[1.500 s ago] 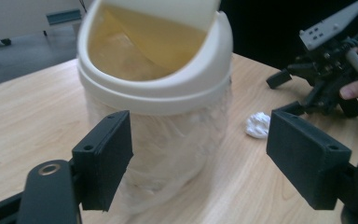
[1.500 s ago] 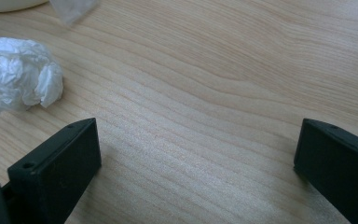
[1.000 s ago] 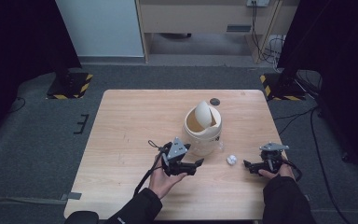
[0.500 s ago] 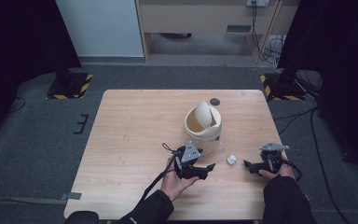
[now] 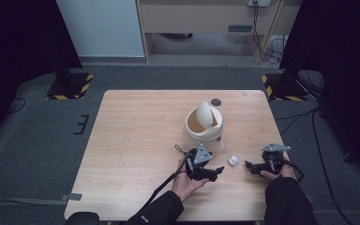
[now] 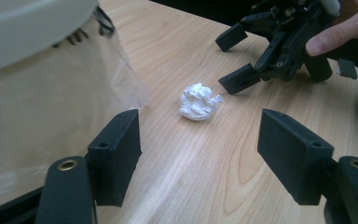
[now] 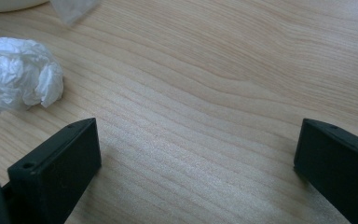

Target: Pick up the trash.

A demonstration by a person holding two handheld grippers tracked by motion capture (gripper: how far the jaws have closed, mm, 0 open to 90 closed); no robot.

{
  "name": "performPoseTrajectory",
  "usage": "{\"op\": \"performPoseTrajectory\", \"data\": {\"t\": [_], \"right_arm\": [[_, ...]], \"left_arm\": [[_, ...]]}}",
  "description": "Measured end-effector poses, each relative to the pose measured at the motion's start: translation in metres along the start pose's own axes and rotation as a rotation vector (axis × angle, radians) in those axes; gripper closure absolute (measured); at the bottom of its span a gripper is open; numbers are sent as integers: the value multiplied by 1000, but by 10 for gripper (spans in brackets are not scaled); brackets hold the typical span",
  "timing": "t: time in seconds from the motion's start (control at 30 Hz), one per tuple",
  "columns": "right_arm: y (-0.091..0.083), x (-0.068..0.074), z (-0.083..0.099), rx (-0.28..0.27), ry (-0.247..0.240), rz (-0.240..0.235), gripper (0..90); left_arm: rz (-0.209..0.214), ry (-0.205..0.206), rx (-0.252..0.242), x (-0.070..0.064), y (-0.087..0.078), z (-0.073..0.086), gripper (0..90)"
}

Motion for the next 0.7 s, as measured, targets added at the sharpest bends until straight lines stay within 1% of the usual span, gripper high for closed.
{"op": "performPoseTrajectory", "data": {"t": [0.23, 0.43, 0.7], "right_arm": [[0, 0, 0, 0, 0, 0, 7], [0, 0, 0, -2, 0, 1, 7], [0, 0, 0, -2, 0, 1, 7]], "left_arm": [[9, 8, 14, -6, 16, 3, 306], [25, -1, 19, -12, 32, 6, 309], [19, -17, 30, -11, 50, 10, 315]]}}
Point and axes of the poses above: each handheld gripper's, and its own axes: y roughly forward along the jaws, z roughly out of its underside, x roughly to its left, the point moved 8 cm from there along y, roughly forward along the jaws, and after that the axes turned 5 degrees about -x, right-handed, at the moved point
